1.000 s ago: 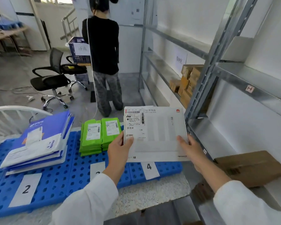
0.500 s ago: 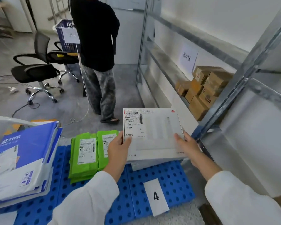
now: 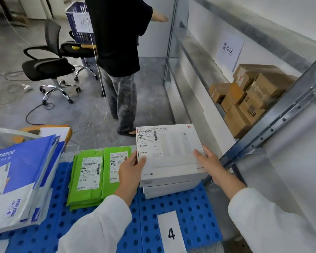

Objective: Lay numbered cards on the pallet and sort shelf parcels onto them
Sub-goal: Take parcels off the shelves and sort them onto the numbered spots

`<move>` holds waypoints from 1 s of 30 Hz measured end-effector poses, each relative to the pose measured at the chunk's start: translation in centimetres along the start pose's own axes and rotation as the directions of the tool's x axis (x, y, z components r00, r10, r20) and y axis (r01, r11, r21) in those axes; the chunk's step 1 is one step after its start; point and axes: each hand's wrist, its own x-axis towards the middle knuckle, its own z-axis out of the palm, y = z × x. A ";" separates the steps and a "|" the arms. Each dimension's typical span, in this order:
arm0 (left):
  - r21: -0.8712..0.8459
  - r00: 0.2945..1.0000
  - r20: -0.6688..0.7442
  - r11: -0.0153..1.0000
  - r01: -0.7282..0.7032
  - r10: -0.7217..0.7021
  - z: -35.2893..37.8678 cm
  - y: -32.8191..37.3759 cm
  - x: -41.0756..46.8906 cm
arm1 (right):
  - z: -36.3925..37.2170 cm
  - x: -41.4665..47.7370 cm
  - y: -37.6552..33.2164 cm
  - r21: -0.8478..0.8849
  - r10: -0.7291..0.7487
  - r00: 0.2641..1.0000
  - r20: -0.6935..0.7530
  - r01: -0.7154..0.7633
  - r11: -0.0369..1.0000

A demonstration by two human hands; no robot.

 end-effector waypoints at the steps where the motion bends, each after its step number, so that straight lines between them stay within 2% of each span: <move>1: 0.006 1.000 0.003 1.000 -0.014 0.014 0.1 0.0 0.2 | -0.1 0.4 0.2 0.021 -0.002 1.000 0.002 0.002 1.000; 4: -0.031 1.000 0.020 0.999 0.019 -0.018 -0.2 -0.1 0.2 | -0.7 1.3 0.6 0.068 0.037 0.999 0.038 -0.039 0.997; 6: -0.043 0.984 0.030 0.983 0.178 -0.176 -0.2 -0.4 0.6 | -1.2 1.9 0.7 0.120 0.122 0.988 0.095 -0.133 0.984; 8: -0.184 0.913 0.124 0.895 0.406 -0.389 -0.1 -1.2 1.5 | -1.7 2.8 1.1 0.219 0.192 0.963 0.188 -0.231 0.948; 11: -0.398 0.803 0.353 0.700 0.593 -0.480 0.2 -2.6 2.6 | -2.0 4.1 1.6 0.295 0.169 0.920 0.355 -0.282 0.913; 13: -0.458 0.790 0.402 0.645 0.612 -0.464 0.6 -3.8 3.0 | -2.1 4.8 1.7 0.292 0.183 0.898 0.400 -0.314 0.903; 16: -0.535 0.799 0.402 0.593 0.602 -0.448 1.6 -5.2 2.5 | -2.0 5.6 2.0 0.298 0.174 0.870 0.462 -0.337 0.893; 20: -0.597 0.804 0.415 0.540 0.594 -0.426 2.3 -6.5 2.3 | -1.5 6.4 2.9 0.381 0.158 0.843 0.514 -0.390 0.839; 24: -0.600 0.838 0.402 0.585 0.546 -0.370 2.1 -6.7 2.6 | -1.3 6.4 4.2 0.430 0.164 0.831 0.532 -0.432 0.793; 25: -0.558 0.860 0.359 0.655 0.510 -0.363 2.0 -6.8 2.7 | -1.3 6.3 4.3 0.428 0.154 0.830 0.536 -0.425 0.797; 26: -0.525 0.857 0.354 0.679 0.513 -0.373 2.2 -6.4 2.8 | -1.3 6.3 4.2 0.422 0.145 0.830 0.539 -0.415 0.806; 27: -0.374 0.892 0.308 0.820 0.434 -0.332 2.1 -5.9 2.7 | -1.4 6.3 4.2 0.408 0.144 0.829 0.540 -0.408 0.816; 28: -0.352 0.891 0.305 0.829 0.434 -0.337 2.1 -5.4 2.5 | -1.5 6.3 4.0 0.386 0.152 0.830 0.537 -0.403 0.830; 29: -0.237 0.914 0.264 0.898 0.372 -0.309 1.8 -5.2 2.6 | -1.5 6.2 3.7 0.352 0.170 0.835 0.523 -0.393 0.849; 30: -0.260 0.909 0.302 0.892 0.369 -0.288 1.4 -4.8 2.7 | -1.5 6.3 3.2 0.299 0.202 0.848 0.490 -0.381 0.875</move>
